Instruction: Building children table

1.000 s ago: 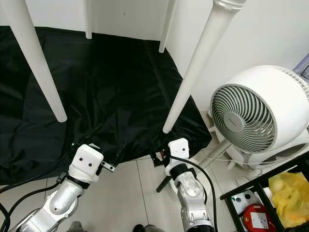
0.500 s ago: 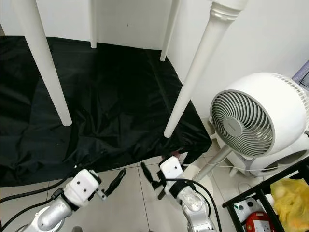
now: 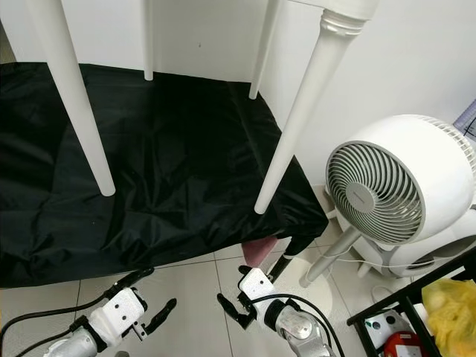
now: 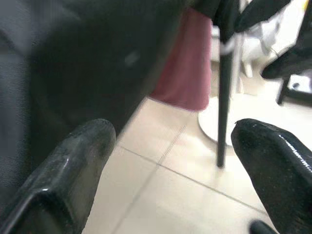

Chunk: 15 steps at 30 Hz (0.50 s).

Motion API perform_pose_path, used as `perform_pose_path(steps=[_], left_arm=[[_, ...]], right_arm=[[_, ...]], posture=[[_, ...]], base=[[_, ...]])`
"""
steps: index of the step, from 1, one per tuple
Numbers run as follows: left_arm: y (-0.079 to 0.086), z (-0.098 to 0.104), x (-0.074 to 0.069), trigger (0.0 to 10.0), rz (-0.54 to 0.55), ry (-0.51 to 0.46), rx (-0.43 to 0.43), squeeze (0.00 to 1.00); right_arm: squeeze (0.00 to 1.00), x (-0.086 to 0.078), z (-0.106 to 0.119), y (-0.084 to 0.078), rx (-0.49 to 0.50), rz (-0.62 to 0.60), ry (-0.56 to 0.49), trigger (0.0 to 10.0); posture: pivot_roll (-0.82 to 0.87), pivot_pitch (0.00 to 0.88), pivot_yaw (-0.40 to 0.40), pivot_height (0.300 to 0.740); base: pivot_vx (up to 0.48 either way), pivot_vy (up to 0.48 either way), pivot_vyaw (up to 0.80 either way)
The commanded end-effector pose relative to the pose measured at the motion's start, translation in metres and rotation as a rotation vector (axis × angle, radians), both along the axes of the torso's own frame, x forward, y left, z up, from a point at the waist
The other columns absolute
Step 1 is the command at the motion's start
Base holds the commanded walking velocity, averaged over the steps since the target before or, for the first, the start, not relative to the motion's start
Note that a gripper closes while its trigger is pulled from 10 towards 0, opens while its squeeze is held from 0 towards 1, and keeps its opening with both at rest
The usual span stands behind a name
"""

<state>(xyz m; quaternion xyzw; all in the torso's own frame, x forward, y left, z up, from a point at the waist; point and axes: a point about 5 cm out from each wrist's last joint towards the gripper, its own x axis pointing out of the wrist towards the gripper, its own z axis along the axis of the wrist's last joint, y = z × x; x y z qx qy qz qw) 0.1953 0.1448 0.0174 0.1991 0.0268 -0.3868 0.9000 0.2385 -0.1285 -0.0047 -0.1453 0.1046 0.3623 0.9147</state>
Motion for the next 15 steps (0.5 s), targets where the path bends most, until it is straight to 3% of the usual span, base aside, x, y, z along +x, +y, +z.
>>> perform_pose_path(steps=[1,5,9,14,15], left_arm=[[0.002,-0.011,-0.003,10.0,0.007,0.055,0.028,0.00],[0.008,-0.027,0.000,10.0,0.088,0.156,0.020,0.00],[0.009,-0.058,0.003,10.0,0.226,0.316,0.084,0.00],[0.010,-0.067,0.003,10.0,0.285,0.383,0.095,0.00],[0.013,-0.073,0.002,10.0,0.346,0.441,0.109,0.00]], right_arm=[[0.00,-0.003,-0.010,-0.010,-0.026,-0.065,0.057,10.0],[0.00,-0.005,-0.020,-0.017,-0.030,-0.145,0.125,10.0],[0.00,-0.018,-0.042,-0.034,-0.050,-0.375,0.275,10.0],[0.00,-0.024,-0.049,-0.038,-0.056,-0.439,0.320,10.0],[0.00,-0.032,-0.055,-0.043,-0.079,-0.488,0.361,10.0]], posture=[[0.12,0.065,-0.129,0.740],[0.11,0.056,-0.122,0.740],[0.09,0.044,-0.114,0.740],[0.08,0.039,-0.109,0.740],[0.06,0.034,-0.100,0.740]], base=[[0.000,0.000,0.00],[0.000,0.000,0.00],[0.000,0.000,0.00],[0.000,0.000,0.00],[0.000,0.000,0.00]])
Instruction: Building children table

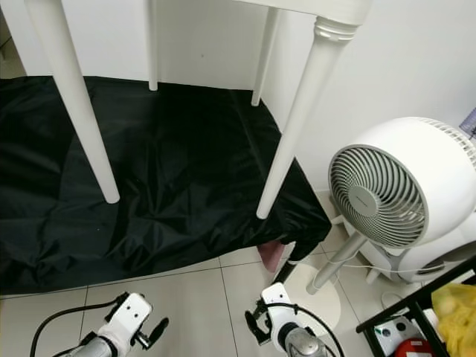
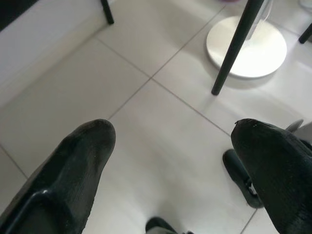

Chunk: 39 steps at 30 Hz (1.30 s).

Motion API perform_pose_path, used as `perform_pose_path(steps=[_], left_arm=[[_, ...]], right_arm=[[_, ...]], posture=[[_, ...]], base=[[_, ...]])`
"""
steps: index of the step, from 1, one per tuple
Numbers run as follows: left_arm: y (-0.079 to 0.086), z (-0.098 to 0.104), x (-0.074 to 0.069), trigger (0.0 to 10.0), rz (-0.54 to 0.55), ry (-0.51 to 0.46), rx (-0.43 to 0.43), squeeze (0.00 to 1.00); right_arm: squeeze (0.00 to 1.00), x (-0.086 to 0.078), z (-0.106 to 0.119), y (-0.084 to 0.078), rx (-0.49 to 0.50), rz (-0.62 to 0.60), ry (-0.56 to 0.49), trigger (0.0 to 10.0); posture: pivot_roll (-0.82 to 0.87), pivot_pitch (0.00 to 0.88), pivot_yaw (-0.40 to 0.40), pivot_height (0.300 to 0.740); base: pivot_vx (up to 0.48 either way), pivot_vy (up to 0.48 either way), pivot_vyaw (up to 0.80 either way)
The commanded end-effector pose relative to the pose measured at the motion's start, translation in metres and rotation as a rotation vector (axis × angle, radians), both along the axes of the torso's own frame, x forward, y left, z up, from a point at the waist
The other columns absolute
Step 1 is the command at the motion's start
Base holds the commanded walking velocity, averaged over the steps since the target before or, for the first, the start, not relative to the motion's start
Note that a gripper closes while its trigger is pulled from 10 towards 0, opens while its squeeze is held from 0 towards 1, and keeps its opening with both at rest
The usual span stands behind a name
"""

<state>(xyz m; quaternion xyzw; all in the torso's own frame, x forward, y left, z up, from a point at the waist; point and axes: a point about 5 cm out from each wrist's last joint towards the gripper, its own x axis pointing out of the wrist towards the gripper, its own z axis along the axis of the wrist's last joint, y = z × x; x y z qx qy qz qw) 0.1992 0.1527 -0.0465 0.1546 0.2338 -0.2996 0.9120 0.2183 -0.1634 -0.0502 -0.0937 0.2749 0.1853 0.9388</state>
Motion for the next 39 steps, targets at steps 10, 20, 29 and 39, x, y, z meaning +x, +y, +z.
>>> perform_pose_path(steps=[10,20,29,39], left_arm=[[0.019,-0.035,-0.022,10.0,0.302,0.281,0.173,0.00],[0.023,-0.043,-0.031,10.0,0.402,0.362,0.201,0.00],[0.027,-0.045,-0.033,10.0,0.495,0.403,0.170,0.00],[0.027,-0.045,-0.034,10.0,0.470,0.403,0.199,0.00]], right_arm=[[0.00,-0.057,-0.039,-0.023,-0.122,-0.287,0.284,10.0],[0.00,-0.071,-0.046,-0.020,-0.094,-0.380,0.347,10.0],[0.00,-0.069,-0.046,-0.017,-0.116,-0.338,0.360,10.0],[0.00,-0.070,-0.047,-0.013,-0.115,-0.319,0.377,10.0]], posture=[[0.02,0.011,-0.066,0.740],[0.02,0.000,-0.077,0.740],[0.03,0.000,-0.092,0.740],[0.03,0.000,-0.069,0.740]], base=[[0.000,0.000,0.00],[0.000,0.000,0.00],[0.000,0.000,0.00],[0.000,0.000,0.00]])
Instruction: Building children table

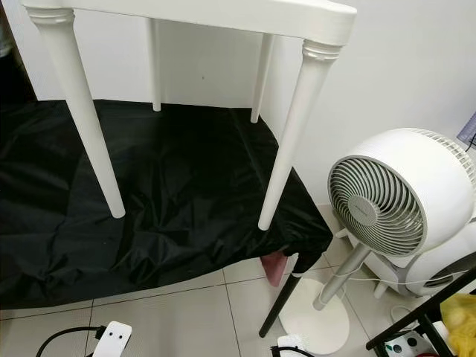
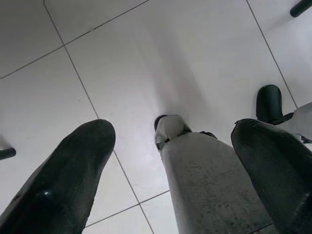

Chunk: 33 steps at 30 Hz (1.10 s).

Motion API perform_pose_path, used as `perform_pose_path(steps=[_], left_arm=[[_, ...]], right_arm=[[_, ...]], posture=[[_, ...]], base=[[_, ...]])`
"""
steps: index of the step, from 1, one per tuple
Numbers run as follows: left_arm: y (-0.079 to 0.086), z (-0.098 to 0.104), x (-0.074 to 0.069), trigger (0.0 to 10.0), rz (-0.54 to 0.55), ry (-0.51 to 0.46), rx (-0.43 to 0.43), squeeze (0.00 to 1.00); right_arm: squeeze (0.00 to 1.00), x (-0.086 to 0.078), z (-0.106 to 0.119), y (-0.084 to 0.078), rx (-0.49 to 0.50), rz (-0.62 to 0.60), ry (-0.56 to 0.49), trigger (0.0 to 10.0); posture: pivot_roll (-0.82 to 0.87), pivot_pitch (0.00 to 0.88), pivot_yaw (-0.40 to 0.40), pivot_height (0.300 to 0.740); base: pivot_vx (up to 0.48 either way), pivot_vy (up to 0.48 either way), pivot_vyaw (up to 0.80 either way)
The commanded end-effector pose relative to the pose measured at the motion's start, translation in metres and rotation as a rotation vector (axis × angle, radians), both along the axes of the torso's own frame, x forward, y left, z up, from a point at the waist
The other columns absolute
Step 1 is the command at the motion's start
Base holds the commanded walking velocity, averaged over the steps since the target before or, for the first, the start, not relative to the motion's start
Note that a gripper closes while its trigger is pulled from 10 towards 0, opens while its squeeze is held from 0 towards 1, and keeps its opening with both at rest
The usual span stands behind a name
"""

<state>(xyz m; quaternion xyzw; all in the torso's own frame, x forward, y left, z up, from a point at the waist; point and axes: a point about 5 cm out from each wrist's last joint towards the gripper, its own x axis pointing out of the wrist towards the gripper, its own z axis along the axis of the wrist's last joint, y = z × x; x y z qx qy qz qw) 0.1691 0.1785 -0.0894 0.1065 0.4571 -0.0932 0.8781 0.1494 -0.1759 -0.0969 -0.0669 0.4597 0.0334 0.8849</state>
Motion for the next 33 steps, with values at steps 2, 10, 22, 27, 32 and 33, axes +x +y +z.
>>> perform_pose_path(steps=[2,10,22,27,32,33], left_arm=[[0.002,-0.003,-0.005,10.0,0.007,0.022,0.037,0.00],[-0.005,-0.003,-0.004,10.0,-0.080,0.031,0.063,0.00],[-0.016,-0.003,-0.001,10.0,-0.093,0.047,0.026,0.00],[-0.016,-0.004,-0.003,10.0,-0.092,0.051,0.031,0.00],[-0.019,-0.003,-0.002,10.0,-0.134,0.029,0.025,0.00],[-0.019,-0.003,-0.002,10.0,-0.134,0.029,0.025,0.00]], right_arm=[[0.00,-0.001,-0.001,0.000,0.003,-0.004,0.017,10.0],[0.00,-0.003,-0.002,0.005,0.016,-0.027,0.028,10.0],[0.00,-0.005,-0.003,0.001,0.018,-0.032,0.037,10.0],[0.00,-0.004,-0.002,0.000,0.007,-0.002,0.034,10.0],[0.00,-0.002,-0.002,0.004,-0.018,0.066,0.040,10.0],[0.00,-0.002,-0.002,0.004,-0.018,0.066,0.040,10.0]], posture=[[0.03,0.000,-0.060,0.740],[-0.02,0.000,-0.021,0.740],[-0.02,0.000,-0.042,0.740],[-0.01,0.000,-0.075,0.740],[0.01,0.000,-0.104,0.740],[0.01,0.000,-0.104,0.740]], base=[[0.000,0.000,0.00],[0.000,0.000,0.00],[0.000,0.000,0.00],[0.000,0.000,0.00],[0.000,0.000,0.00],[0.000,0.000,0.00]])
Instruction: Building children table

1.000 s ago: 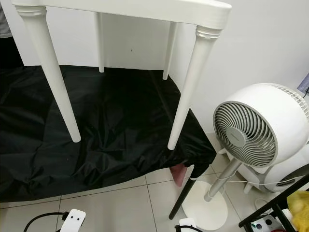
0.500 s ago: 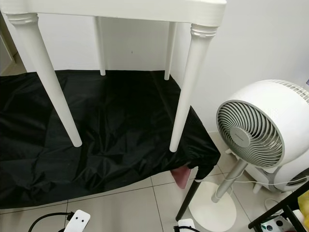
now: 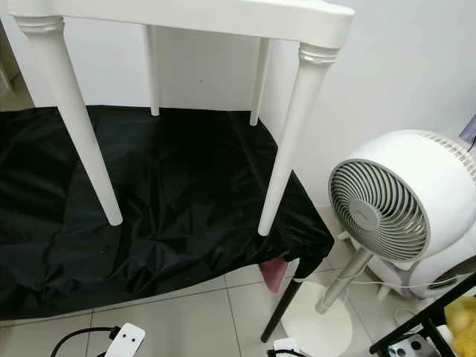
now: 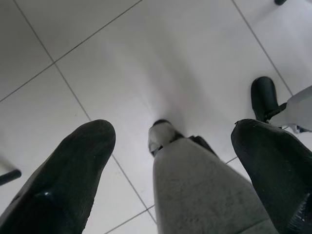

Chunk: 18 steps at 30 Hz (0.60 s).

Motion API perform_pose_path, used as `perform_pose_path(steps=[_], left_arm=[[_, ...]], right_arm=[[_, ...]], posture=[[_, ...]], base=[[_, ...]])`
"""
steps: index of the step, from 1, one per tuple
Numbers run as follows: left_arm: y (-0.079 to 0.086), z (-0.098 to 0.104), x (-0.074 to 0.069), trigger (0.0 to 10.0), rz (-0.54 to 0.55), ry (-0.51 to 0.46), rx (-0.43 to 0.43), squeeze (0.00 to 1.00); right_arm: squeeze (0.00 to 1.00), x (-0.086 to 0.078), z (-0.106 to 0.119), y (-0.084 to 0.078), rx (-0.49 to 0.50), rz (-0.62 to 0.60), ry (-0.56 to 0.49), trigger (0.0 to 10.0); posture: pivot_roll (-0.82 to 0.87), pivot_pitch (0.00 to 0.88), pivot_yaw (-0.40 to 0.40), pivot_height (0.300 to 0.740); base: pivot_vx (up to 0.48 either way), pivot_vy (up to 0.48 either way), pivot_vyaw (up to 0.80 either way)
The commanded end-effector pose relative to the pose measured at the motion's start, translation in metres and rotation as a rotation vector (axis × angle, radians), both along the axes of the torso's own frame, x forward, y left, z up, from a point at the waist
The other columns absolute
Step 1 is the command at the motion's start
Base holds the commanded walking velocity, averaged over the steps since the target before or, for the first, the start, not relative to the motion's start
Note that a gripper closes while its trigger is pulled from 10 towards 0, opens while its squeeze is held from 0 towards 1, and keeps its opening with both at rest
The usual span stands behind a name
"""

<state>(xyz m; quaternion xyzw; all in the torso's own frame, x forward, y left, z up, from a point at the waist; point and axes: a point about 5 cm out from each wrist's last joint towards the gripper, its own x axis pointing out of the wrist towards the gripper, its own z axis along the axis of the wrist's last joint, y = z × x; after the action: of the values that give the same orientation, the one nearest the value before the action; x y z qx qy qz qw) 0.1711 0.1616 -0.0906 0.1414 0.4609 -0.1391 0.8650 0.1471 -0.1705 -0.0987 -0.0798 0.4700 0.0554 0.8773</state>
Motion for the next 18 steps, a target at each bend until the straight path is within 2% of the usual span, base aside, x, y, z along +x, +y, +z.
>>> perform_pose_path(steps=[1,8,18], left_arm=[[-0.0005,-0.0021,-0.0046,10.0,0.005,0.011,0.003,0.00],[0.0034,-0.0035,-0.0072,10.0,0.071,0.024,0.012,0.00],[-0.0008,-0.0032,-0.0056,10.0,-0.005,0.026,0.030,0.00]], right_arm=[[0.00,0.0003,-0.0003,-0.0004,-0.014,0.031,0.014,10.0],[0.00,0.0004,-0.0005,0.0009,-0.010,0.028,0.019,10.0],[0.00,-0.0002,-0.0008,-0.0004,-0.006,-0.001,0.022,10.0]], posture=[[0.01,0.000,-0.103,0.740],[0.02,0.000,-0.086,0.740],[0.00,0.000,-0.069,0.740]], base=[[0.000,0.000,0.00],[0.000,0.000,0.00],[0.000,0.000,0.00]])
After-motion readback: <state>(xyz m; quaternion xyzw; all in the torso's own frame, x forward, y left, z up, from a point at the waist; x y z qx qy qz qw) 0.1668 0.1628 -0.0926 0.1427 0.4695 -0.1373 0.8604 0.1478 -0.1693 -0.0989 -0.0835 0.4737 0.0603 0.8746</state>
